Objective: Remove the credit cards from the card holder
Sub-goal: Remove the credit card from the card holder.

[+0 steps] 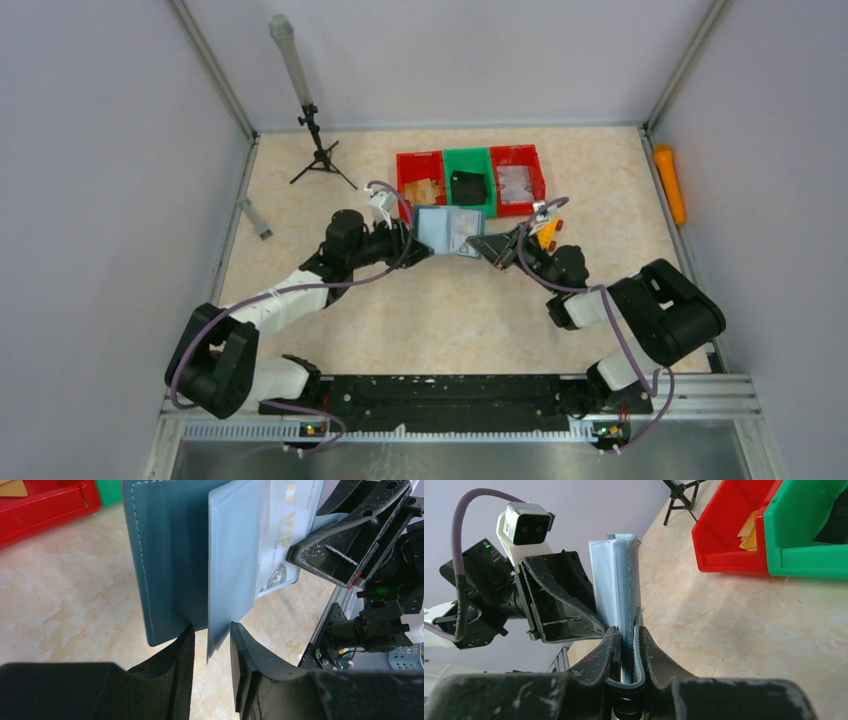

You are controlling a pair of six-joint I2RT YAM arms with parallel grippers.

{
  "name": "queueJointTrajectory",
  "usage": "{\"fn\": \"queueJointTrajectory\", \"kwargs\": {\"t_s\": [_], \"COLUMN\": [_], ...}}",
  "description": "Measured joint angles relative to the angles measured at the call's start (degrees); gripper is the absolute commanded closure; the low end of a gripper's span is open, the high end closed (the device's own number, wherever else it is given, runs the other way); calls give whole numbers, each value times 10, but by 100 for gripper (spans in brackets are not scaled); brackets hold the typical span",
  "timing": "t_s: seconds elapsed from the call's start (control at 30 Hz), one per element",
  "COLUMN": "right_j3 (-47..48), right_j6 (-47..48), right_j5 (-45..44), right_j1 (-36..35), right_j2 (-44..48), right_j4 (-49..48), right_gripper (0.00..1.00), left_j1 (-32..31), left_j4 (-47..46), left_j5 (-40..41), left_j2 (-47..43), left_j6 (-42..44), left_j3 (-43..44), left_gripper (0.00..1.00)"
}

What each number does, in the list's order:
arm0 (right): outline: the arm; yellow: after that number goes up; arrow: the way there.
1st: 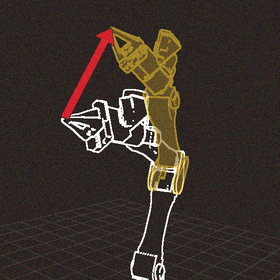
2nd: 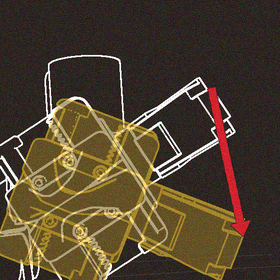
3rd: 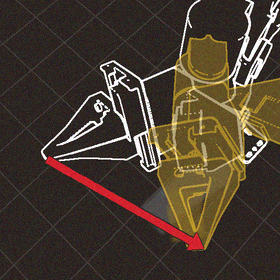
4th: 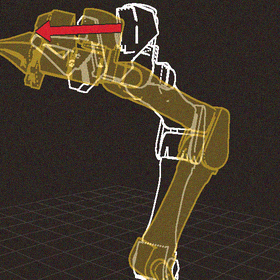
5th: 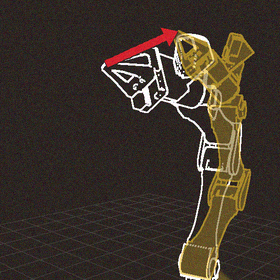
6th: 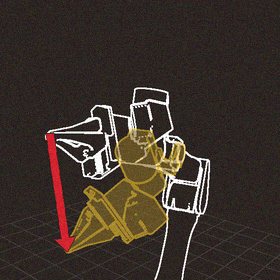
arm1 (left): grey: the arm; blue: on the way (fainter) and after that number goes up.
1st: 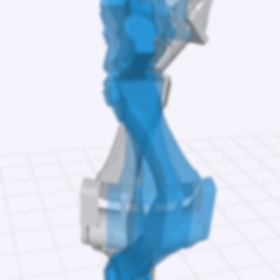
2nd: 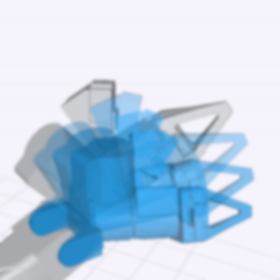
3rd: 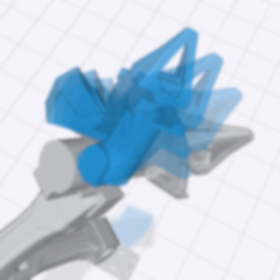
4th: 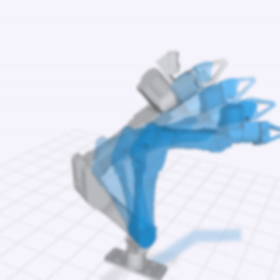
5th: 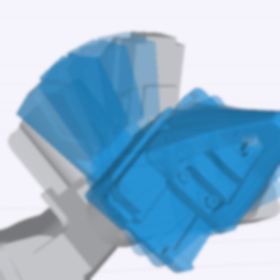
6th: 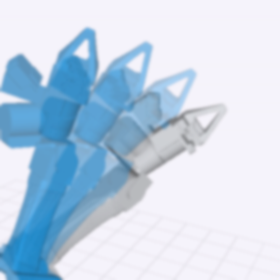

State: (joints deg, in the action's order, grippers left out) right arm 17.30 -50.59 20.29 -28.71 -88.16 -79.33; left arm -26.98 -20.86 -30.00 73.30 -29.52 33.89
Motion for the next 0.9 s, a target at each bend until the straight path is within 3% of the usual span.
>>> {"fn": "queueJointTrajectory", "kwargs": {"t_s": [0.57,0.9], "right_j3": [0,1], "right_j6": [6,-7], "right_j5": [36,51], "right_j1": [0,0], "right_j2": [-9,-39], "right_j4": [-30,-51], "right_gripper": [100,100], "left_j1": [0,27], "left_j4": [23,-14], "left_j5": [-10,-66], "left_j2": [23,38], "left_j6": [9,-29], "left_j3": [18,16], "left_gripper": [68,68]}}
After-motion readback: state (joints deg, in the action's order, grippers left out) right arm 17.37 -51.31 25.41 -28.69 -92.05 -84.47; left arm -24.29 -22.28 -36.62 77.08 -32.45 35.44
